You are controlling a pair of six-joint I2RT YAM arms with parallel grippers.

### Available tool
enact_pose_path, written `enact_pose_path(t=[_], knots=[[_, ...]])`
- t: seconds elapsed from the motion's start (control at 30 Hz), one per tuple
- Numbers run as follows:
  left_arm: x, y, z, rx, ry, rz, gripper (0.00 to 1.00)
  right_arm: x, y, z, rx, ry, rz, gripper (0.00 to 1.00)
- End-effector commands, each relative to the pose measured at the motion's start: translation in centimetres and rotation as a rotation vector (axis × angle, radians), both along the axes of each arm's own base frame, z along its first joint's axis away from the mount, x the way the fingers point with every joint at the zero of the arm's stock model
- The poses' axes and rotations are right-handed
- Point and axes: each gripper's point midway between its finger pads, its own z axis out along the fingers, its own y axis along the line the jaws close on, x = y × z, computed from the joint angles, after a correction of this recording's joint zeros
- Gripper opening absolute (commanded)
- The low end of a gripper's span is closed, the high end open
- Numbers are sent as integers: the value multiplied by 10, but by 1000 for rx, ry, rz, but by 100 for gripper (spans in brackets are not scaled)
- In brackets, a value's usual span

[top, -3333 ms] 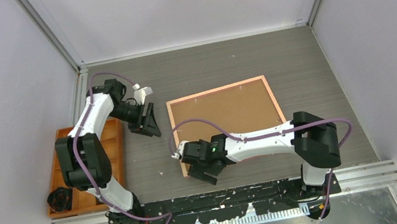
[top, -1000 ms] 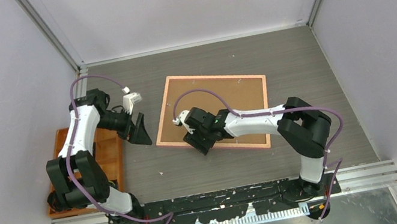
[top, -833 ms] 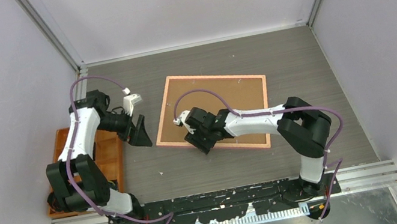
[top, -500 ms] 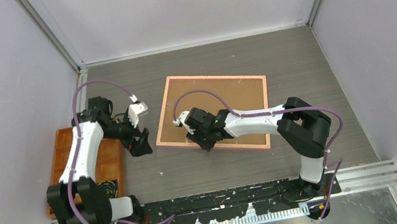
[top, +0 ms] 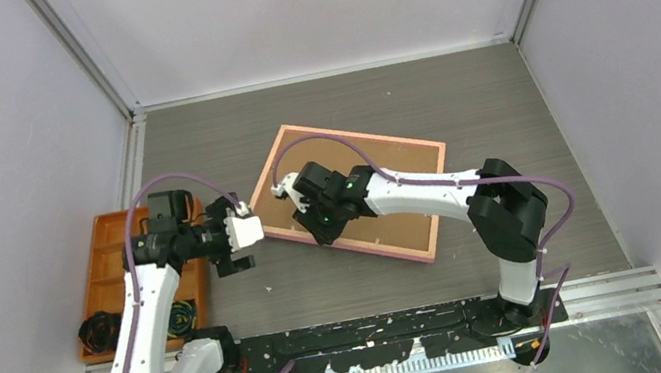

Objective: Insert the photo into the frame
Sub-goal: Turn over the photo frame at the center of the board.

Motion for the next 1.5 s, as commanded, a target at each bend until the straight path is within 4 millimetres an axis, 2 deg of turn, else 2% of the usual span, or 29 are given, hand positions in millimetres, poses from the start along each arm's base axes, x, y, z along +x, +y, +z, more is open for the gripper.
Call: enact_pose_path(t=[0.0, 0.17, 0.37, 0.43, 0.5, 0.53, 0.6, 0.73, 0.87, 0.9, 0.93, 0.97, 1.0, 1.07, 1.17, 1.3, 1.47], knots=[[7, -19, 17, 12, -278, -152, 99, 1, 21, 83, 218, 21, -6, 10], [17, -31, 25, 59, -511, -231, 94, -2, 22, 114, 296, 92, 7, 10], [44, -39, 29, 141, -587, -248, 90, -4, 20, 139, 354, 133, 4, 9], [61, -44, 35, 160, -630, -221, 82, -4, 18, 146, 366, 136, 2, 10], [74, -48, 39, 199, -655, -212, 67, -2, 15, 153, 372, 135, -3, 9], [77, -49, 40, 211, -655, -214, 63, 0, 14, 156, 376, 135, -9, 10], [86, -53, 43, 221, -664, -220, 59, 2, 12, 163, 388, 136, -17, 9], [102, -61, 61, 201, -724, -176, 44, 5, 7, 169, 374, 145, -29, 10], [112, -62, 62, 230, -779, -184, 36, 6, 4, 174, 381, 160, -46, 10], [113, -63, 63, 228, -782, -183, 30, 7, 3, 176, 383, 159, -49, 10], [113, -64, 66, 217, -782, -177, 18, 8, 2, 178, 380, 157, -52, 10], [113, -66, 72, 207, -782, -173, 7, 9, -1, 178, 367, 154, -59, 12], [112, -67, 76, 196, -773, -173, 1, 12, -5, 181, 357, 134, -69, 22], [110, -68, 87, 184, -761, -175, 1, 18, -14, 187, 344, 87, -88, 39], [105, -70, 102, 159, -705, -172, 1, 25, -31, 205, 331, -23, -92, 58], [96, -71, 127, 115, -638, -162, 0, 21, -55, 224, 285, -154, -48, 72], [82, -72, 138, 92, -573, -182, 0, 4, -75, 224, 139, -271, 29, 77]])
